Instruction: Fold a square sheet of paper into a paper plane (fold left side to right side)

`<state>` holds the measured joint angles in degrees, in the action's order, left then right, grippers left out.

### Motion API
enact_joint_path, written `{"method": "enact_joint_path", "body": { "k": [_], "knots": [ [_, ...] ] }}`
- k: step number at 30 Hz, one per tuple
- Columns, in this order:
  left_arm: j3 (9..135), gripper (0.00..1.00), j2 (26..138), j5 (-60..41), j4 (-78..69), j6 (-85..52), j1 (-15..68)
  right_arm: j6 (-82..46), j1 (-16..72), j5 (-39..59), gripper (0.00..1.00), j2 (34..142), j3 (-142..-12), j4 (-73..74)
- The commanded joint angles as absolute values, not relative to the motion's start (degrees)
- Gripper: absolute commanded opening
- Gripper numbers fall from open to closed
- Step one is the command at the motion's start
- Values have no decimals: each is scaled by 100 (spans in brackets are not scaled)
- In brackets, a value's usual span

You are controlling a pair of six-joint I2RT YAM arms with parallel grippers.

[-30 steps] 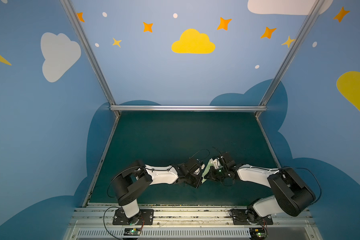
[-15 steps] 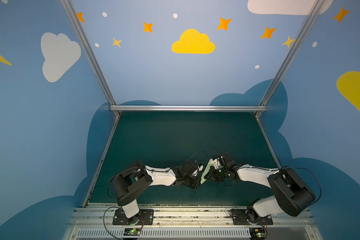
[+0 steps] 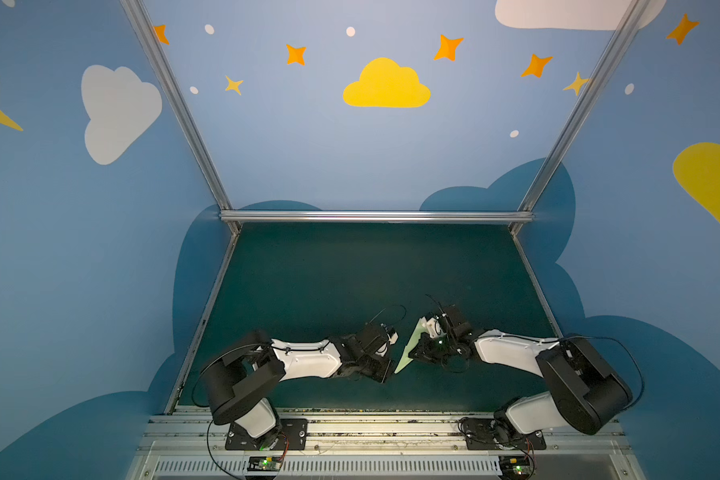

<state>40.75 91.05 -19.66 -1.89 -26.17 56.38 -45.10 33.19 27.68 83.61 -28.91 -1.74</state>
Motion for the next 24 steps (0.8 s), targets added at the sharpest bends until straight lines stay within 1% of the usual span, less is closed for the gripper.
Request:
{"method": "enact_joint_path", "body": {
  "k": [1,10,24],
  "knots": [
    [4492,3,9284,-2016,-110,-2511,5630,-4546,3270,2285,0,8441,-2663,-694],
    [5094,3,10053,-2187,-139,-2298,5566,-4568,3271,2292,0,8394,-2619,-712],
    [4760,3,10523,-2293,-195,-2306,5386,-4514,3244,2327,0,8262,-2626,-785]
  ]
}}
